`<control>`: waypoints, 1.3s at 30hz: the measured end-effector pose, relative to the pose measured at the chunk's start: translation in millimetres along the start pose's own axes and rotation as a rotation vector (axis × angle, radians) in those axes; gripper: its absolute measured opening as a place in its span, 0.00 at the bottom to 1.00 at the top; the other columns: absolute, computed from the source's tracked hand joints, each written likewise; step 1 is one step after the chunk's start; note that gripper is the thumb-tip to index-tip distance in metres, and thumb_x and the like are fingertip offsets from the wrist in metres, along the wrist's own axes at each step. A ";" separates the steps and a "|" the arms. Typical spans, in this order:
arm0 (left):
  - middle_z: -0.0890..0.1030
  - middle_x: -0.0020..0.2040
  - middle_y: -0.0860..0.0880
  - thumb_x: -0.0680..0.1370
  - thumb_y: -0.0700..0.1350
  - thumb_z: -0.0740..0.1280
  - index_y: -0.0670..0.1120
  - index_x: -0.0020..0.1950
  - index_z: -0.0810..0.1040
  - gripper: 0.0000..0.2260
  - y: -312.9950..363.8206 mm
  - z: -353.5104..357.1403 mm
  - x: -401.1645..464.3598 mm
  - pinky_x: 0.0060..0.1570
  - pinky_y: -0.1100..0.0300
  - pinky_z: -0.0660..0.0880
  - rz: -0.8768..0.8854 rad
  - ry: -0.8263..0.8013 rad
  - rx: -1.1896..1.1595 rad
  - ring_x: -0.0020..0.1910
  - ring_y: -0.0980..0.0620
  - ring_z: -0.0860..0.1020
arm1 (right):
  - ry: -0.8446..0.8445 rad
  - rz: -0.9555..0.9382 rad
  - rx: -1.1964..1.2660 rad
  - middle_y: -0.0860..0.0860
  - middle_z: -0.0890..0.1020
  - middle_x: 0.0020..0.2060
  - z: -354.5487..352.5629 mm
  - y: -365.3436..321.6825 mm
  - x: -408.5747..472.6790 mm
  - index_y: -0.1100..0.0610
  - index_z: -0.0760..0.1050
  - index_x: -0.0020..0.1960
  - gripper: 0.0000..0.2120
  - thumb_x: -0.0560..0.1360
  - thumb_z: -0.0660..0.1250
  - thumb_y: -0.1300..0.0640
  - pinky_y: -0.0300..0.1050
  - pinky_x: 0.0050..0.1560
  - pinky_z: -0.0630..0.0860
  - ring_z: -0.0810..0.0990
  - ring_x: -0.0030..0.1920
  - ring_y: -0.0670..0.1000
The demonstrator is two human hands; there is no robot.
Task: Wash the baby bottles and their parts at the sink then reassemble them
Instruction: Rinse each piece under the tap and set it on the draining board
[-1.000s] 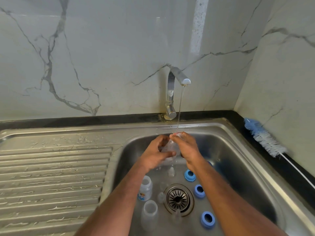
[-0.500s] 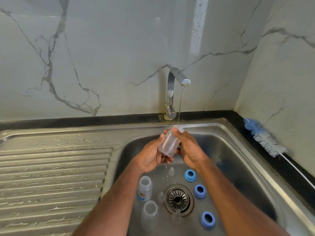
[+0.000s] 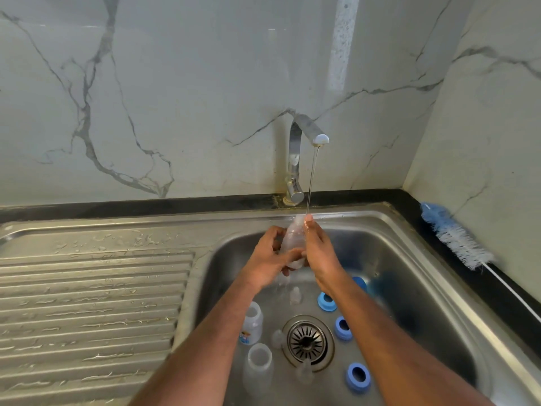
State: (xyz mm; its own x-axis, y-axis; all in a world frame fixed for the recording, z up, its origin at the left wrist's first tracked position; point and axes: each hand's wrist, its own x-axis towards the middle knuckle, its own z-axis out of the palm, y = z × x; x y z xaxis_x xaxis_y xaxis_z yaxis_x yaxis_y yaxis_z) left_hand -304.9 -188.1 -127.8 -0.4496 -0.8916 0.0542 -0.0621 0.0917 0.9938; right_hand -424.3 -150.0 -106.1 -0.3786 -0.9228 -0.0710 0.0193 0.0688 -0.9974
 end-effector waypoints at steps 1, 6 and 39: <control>0.82 0.51 0.45 0.74 0.46 0.77 0.45 0.60 0.72 0.20 -1.3 -0.5 0.6 0.38 0.58 0.80 0.034 0.048 0.094 0.43 0.50 0.83 | -0.002 -0.031 -0.025 0.51 0.76 0.57 0.7 0.6 -1.6 0.50 0.67 0.74 0.25 0.84 0.50 0.39 0.42 0.50 0.77 0.78 0.55 0.50; 0.81 0.51 0.53 0.74 0.48 0.77 0.50 0.61 0.73 0.19 -5.7 -0.7 0.1 0.45 0.66 0.79 0.121 0.111 0.230 0.49 0.56 0.82 | 0.008 -0.120 -0.154 0.51 0.77 0.59 2.9 3.2 -1.9 0.51 0.67 0.74 0.23 0.84 0.51 0.41 0.45 0.56 0.77 0.78 0.59 0.51; 0.84 0.33 0.46 0.77 0.52 0.72 0.43 0.42 0.81 0.12 -15.0 -20.6 1.7 0.33 0.55 0.83 -0.283 0.212 0.536 0.30 0.50 0.84 | -0.393 -0.027 -0.630 0.43 0.77 0.57 -37.4 10.2 9.7 0.51 0.79 0.65 0.20 0.75 0.72 0.63 0.41 0.57 0.74 0.76 0.58 0.45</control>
State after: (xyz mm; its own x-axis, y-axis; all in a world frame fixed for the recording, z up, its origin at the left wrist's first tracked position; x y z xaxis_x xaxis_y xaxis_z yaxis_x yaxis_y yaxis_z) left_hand -286.4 -200.2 -140.6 -0.1674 -0.9771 -0.1310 -0.6141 -0.0006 0.7892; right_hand -462.4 -144.1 -116.6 -0.0104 -0.9867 -0.1623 -0.5647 0.1397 -0.8134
